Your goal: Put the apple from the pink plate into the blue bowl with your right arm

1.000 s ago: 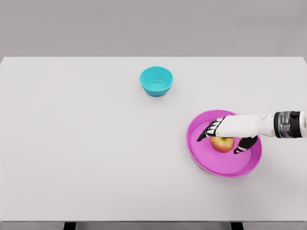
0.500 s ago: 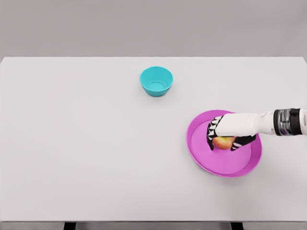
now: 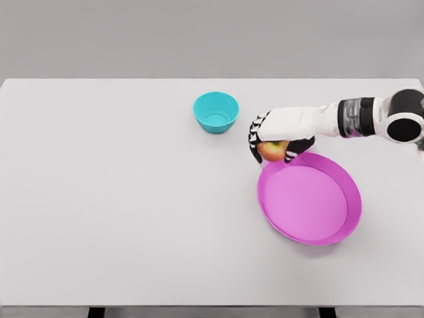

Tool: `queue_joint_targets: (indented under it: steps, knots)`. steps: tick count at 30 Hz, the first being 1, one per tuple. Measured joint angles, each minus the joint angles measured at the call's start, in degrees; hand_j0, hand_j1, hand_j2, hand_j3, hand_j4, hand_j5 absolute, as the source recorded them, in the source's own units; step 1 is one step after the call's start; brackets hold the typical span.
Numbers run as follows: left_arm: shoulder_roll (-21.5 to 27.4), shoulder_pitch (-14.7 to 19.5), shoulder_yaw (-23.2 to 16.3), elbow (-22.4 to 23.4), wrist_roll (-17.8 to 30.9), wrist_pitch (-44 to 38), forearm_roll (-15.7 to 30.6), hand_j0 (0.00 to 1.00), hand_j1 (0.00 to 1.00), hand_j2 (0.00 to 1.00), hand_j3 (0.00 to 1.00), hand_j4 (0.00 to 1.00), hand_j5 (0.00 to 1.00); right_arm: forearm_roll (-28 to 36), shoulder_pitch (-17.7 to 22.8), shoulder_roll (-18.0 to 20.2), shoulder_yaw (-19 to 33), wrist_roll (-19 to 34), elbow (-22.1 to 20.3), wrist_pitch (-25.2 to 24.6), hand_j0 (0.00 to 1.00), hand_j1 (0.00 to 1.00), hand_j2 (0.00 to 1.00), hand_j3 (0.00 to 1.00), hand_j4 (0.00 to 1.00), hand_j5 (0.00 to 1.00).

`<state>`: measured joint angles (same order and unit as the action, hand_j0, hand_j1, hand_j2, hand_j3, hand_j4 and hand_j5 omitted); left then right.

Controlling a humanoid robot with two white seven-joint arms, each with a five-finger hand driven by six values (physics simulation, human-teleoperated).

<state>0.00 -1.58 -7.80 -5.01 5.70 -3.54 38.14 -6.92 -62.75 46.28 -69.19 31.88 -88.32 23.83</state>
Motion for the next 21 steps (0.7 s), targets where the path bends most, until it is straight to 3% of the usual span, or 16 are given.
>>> queue_joint_targets:
  steps: [5, 13, 21]
  knots:
    - [0.00, 0.09, -0.01, 0.00, 0.00, -0.02, 0.00, 1.00, 1.00, 1.00, 1.00, 1.00, 1.00, -0.57, -5.01, -7.13, 0.05, 1.03, 7.98, 0.30, 0.37, 0.37, 0.37, 0.37, 0.37, 0.37]
    - [0.00, 0.00, -0.01, 0.00, -0.01, -0.03, 0.00, 1.00, 1.00, 1.00, 1.00, 1.00, 1.00, -1.72, -10.99, -19.97, 0.06, 1.66, 26.08, 2.62, 0.37, 0.37, 0.37, 0.37, 0.37, 0.37]
    - [0.00, 0.09, -0.01, 0.00, 0.00, -0.02, 0.00, 1.00, 1.00, 1.00, 1.00, 1.00, 1.00, -5.62, -12.22, -32.27, 1.61, 1.34, 44.77, 6.06, 0.37, 0.37, 0.37, 0.37, 0.37, 0.37]
